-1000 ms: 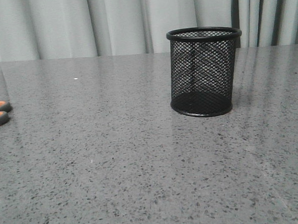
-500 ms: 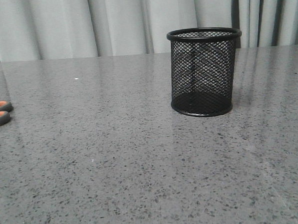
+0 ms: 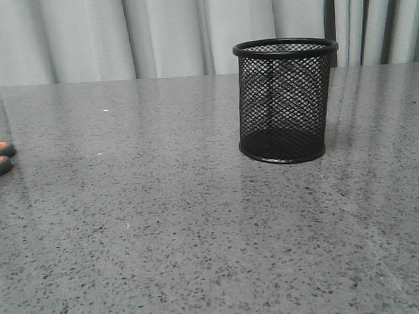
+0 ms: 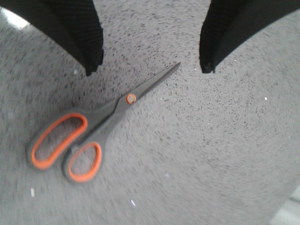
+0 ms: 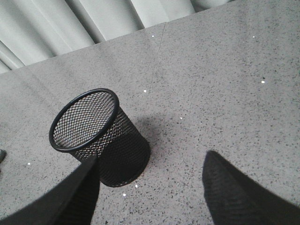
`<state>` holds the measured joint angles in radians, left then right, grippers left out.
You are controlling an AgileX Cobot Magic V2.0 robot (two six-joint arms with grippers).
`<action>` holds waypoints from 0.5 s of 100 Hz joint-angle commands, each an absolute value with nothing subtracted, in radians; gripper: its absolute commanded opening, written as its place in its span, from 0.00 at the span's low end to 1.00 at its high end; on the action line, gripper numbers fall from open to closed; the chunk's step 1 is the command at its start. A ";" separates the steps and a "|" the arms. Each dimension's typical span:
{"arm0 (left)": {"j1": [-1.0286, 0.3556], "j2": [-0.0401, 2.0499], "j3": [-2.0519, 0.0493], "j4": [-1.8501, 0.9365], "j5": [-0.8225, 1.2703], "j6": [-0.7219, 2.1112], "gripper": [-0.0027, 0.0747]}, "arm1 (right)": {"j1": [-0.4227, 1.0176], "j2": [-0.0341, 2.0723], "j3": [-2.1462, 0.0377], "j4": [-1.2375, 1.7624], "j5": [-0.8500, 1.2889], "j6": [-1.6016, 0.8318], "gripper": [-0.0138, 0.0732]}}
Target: Put scissors into bucket
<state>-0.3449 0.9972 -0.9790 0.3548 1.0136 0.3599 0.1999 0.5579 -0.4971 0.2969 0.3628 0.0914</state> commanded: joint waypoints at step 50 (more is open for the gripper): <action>-0.192 1.320 -1.224 0.044 1.154 1.190 0.45 | 0.283 0.565 -0.532 0.241 0.308 0.083 0.65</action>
<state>-0.2388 1.3087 -1.1886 0.1124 1.1552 1.1083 0.2652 0.5579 -0.4971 0.2622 0.3721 0.0914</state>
